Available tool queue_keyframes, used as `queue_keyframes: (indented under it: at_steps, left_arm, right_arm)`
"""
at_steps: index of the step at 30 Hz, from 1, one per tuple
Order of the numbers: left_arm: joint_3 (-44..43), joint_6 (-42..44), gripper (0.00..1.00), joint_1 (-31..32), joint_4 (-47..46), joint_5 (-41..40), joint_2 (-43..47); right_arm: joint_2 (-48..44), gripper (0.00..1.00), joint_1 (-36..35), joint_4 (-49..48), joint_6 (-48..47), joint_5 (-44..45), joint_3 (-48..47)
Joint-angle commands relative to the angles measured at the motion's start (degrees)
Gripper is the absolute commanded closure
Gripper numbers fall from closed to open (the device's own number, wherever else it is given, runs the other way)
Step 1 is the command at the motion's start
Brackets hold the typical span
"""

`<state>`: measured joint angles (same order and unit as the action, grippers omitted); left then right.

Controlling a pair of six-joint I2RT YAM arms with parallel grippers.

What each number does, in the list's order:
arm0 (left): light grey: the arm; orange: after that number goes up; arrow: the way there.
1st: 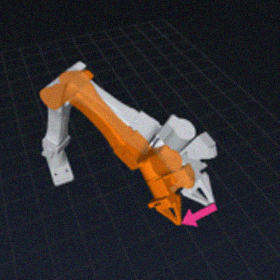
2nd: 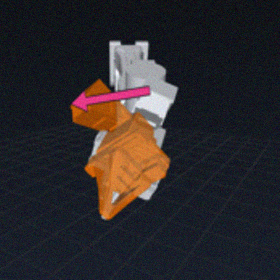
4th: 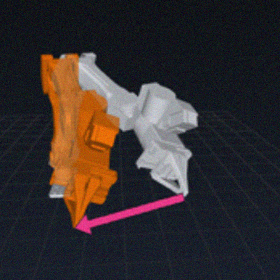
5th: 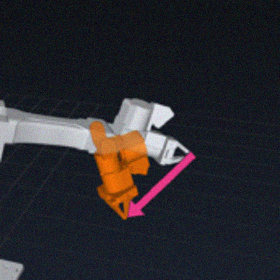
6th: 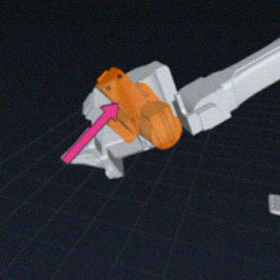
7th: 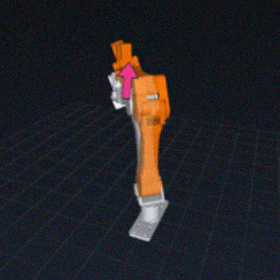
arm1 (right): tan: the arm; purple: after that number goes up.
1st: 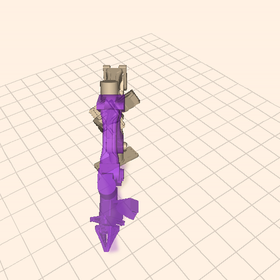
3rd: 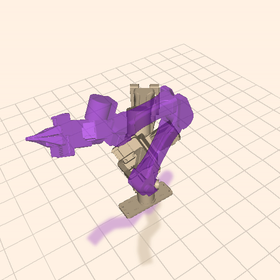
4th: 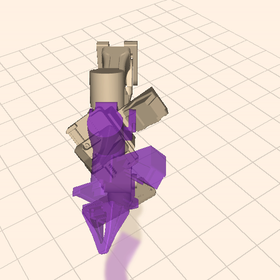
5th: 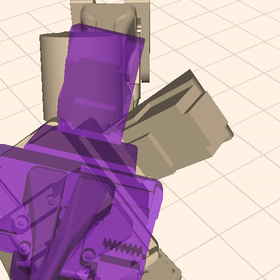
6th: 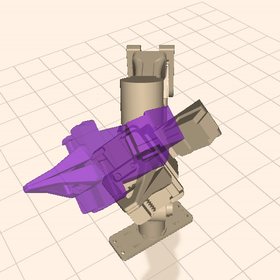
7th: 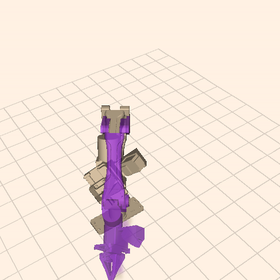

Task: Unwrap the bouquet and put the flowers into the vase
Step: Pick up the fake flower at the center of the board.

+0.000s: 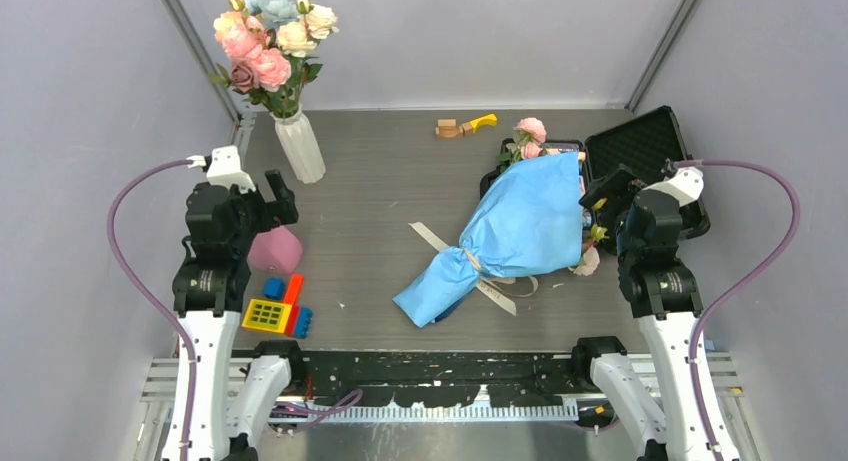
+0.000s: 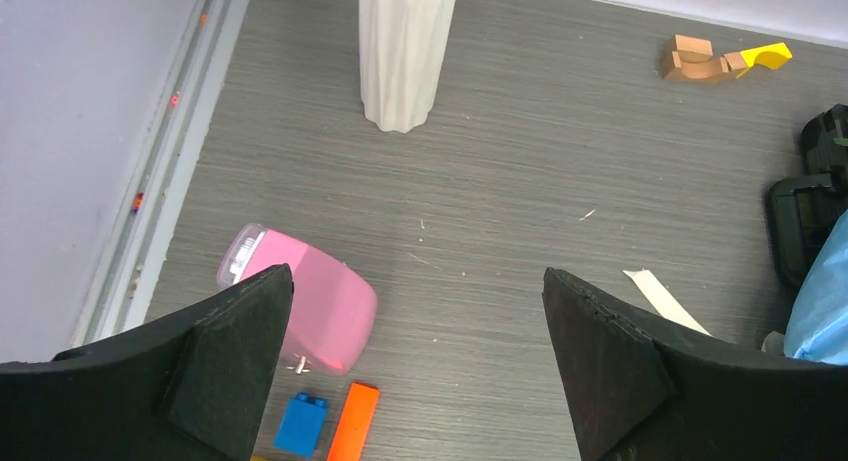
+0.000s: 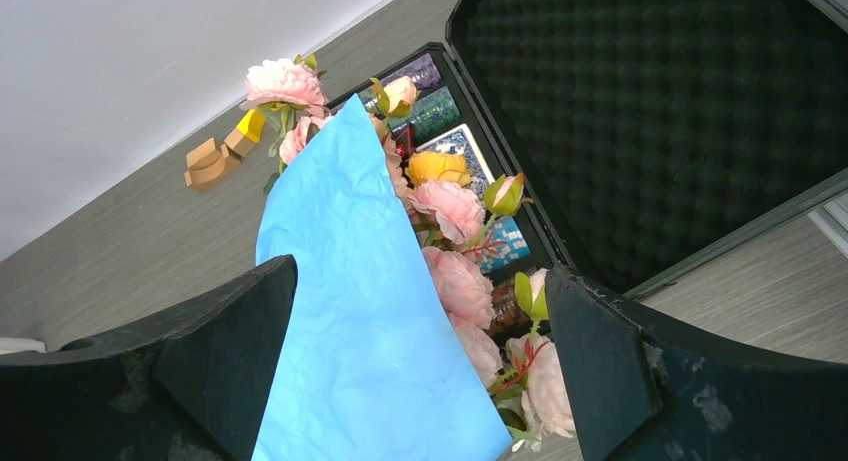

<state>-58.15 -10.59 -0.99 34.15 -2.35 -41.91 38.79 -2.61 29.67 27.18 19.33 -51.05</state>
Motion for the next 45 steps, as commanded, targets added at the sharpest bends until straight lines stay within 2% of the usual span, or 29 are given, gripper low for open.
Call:
queue_keyframes:
  at_steps: [1, 9, 16, 20, 24, 28, 31, 34, 38, 45]
  left_arm:
    - [1.09, -2.2, 0.02, 0.47, -1.7, -0.96, -0.38]
    - [3.94, -3.9, 0.02, 0.47, -2.91, -4.23, -0.05]
    - [5.52, -2.11, 0.02, 7.17, -2.47, 1.87, -2.66]
    - [5.64, -2.2, 0.02, 14.97, -1.22, 3.38, -3.83]
    - [7.34, -7.36, 0.02, 27.01, -2.99, 2.81, -5.78]
    - [10.49, -8.7, 0.02, 40.3, -9.91, 0.08, -8.37]
    - [12.19, -8.3, 0.02, 46.48, -16.73, 1.99, -11.73]
    - [10.53, -6.56, 0.02, 51.3, -21.28, 4.42, -17.92]
    - [5.9, -3.25, 0.02, 56.83, -25.26, 3.2, -27.72]
    - [-1.98, -0.92, 0.02, 58.78, -30.42, 3.9, -42.97]
  right_arm:
    - [0.53, 0.0, 0.17, -3.2, 0.17, 0.05, -0.34]
    - [-2.19, 0.0, 0.21, -2.36, -0.16, -2.55, 0.6]
    - [-3.9, 0.0, 0.16, -1.44, -0.9, -4.42, 1.16]
    - [-5.49, 0.0, 0.22, -0.99, -1.02, -8.5, 1.72]
    - [-7.65, 0.0, 0.16, -1.98, -0.05, -13.73, 3.37]
    - [-8.65, 0.0, 0.23, -1.89, 1.09, -17.63, 4.02]
    - [-9.75, 0.0, 0.17, -1.31, 1.91, -20.87, 4.29]
    - [-10.81, 0.0, 0.2, -0.81, 2.46, -23.23, 4.72]
    - [-12.51, 0.0, 0.2, -0.7, 3.23, -25.75, 5.27]
    - [-14.73, 0.0, 0.15, -0.39, 3.48, -27.83, 5.26]
